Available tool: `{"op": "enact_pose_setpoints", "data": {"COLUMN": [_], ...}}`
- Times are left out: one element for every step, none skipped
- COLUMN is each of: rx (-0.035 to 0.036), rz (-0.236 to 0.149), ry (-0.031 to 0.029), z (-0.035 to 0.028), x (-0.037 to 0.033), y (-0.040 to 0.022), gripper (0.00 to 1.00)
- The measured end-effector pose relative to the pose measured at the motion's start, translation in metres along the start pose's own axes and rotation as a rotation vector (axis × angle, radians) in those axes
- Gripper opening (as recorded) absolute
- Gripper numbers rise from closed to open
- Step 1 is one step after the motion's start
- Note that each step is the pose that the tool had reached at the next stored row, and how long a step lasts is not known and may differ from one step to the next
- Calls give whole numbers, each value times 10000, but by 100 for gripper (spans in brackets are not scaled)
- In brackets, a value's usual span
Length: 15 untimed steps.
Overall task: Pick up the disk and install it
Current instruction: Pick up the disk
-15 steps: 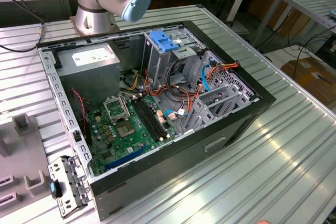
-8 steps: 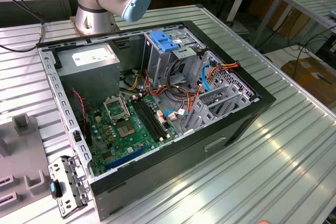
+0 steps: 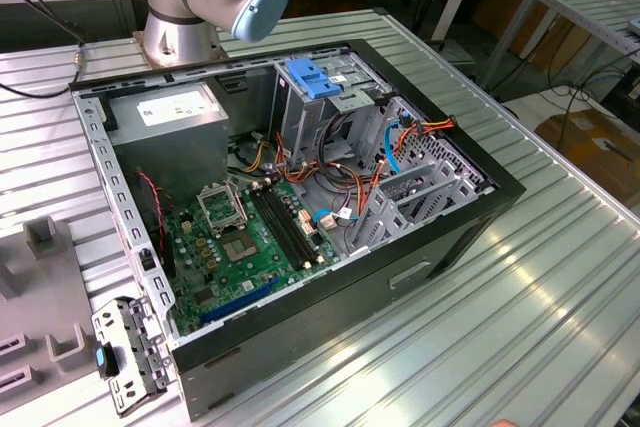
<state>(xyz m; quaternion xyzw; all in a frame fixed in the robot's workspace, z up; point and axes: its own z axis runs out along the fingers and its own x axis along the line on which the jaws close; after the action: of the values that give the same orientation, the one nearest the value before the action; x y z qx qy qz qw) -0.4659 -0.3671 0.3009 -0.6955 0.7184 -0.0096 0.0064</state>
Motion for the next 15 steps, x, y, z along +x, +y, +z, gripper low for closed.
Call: {"op": "enact_pose_setpoints", "data": {"rx": [1, -2, -2, -1, -1, -2, -2, -1, -2, -2, -2, -2, -2, -2, -2], "rz": [0, 0, 0, 0, 0, 0, 0, 0, 0, 0, 0, 0, 0, 0, 0], "ry": [-1, 0, 1, 0, 1, 1, 1, 1, 1, 1, 1, 1, 1, 1, 1], "z": [0, -3, -3, -4, -4, -5, -7, -7, -8, -9, -9, -11, -12, -12, -14], "x": [0, 0, 0, 0, 0, 0, 0, 0, 0, 0, 0, 0, 0, 0, 0], "y": [0, 0, 0, 0, 0, 0, 0, 0, 0, 0, 0, 0, 0, 0, 0], "gripper": [37, 37, 37, 37, 37, 37, 37, 37, 37, 37, 37, 37, 37, 37, 37]}}
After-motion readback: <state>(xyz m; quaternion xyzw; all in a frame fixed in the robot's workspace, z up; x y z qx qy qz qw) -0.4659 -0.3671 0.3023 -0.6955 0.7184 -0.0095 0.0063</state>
